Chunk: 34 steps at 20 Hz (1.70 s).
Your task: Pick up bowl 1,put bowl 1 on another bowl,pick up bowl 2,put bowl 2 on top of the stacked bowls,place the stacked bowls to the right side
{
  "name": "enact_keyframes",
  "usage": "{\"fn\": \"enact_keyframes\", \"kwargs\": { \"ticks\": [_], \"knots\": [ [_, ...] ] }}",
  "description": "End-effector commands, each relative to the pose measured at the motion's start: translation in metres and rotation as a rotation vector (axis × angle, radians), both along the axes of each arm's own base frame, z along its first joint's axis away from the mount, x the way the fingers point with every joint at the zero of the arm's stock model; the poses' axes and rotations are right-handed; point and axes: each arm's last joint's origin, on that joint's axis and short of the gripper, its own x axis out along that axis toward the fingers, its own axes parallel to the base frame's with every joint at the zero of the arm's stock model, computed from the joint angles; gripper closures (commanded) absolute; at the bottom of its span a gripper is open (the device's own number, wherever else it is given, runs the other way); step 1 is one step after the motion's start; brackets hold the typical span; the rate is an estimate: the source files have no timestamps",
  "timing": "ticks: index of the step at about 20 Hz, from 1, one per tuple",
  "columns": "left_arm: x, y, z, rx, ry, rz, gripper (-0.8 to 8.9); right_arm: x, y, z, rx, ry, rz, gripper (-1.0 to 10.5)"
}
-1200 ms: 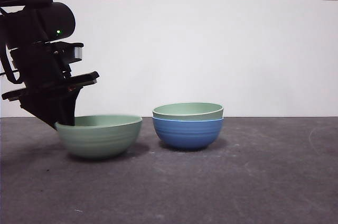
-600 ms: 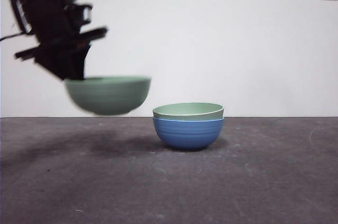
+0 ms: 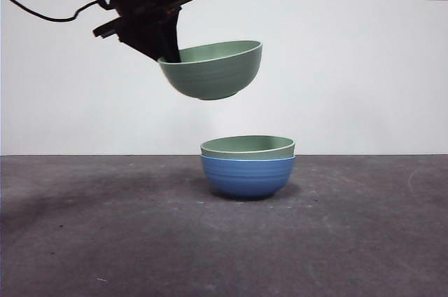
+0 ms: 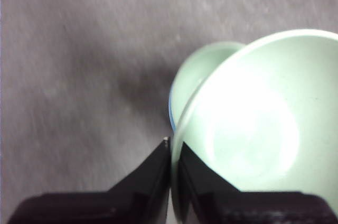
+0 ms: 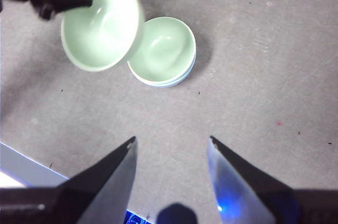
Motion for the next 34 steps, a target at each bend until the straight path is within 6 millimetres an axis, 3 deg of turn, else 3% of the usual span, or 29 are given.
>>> {"fn": "enact_keyframes", "kwargs": {
  "ticks": [1, 4, 7, 10, 13, 22, 27, 34],
  "knots": [
    [0.015, -0.008, -0.004, 0.005, 0.008, -0.002, 8.20, 0.000, 0.000, -0.002, 0.000, 0.022, -0.006, 7.3],
    [0.033, -0.022, -0.012, 0.025, 0.051, -0.013, 8.20, 0.000, 0.000, -0.002, 0.001, 0.022, -0.007, 7.3],
    [0.048, -0.037, -0.035, 0.052, 0.099, -0.027, 8.20, -0.001, 0.000, -0.002, 0.001, 0.023, -0.007, 7.3],
    [0.056, -0.044, -0.062, 0.087, 0.150, -0.028, 8.20, -0.001, 0.000, -0.002, 0.000, 0.022, -0.006, 7.3],
    [0.060, -0.047, -0.075, 0.108, 0.169, -0.022, 8.20, -0.001, 0.000, -0.002, 0.000, 0.022, -0.006, 7.3],
    [0.055, -0.066, -0.083, 0.121, 0.158, -0.092, 8.07, -0.001, 0.000, -0.002, 0.001, 0.023, -0.006, 7.3],
    [0.053, -0.070, -0.083, 0.120, 0.148, -0.100, 5.89, -0.001, 0.000, -0.002, 0.001, 0.023, -0.006, 7.3],
    [0.048, -0.066, -0.072, 0.123, 0.151, -0.094, 5.83, -0.001, 0.000, -0.002, 0.001, 0.024, -0.006, 7.2]
  ]
}}
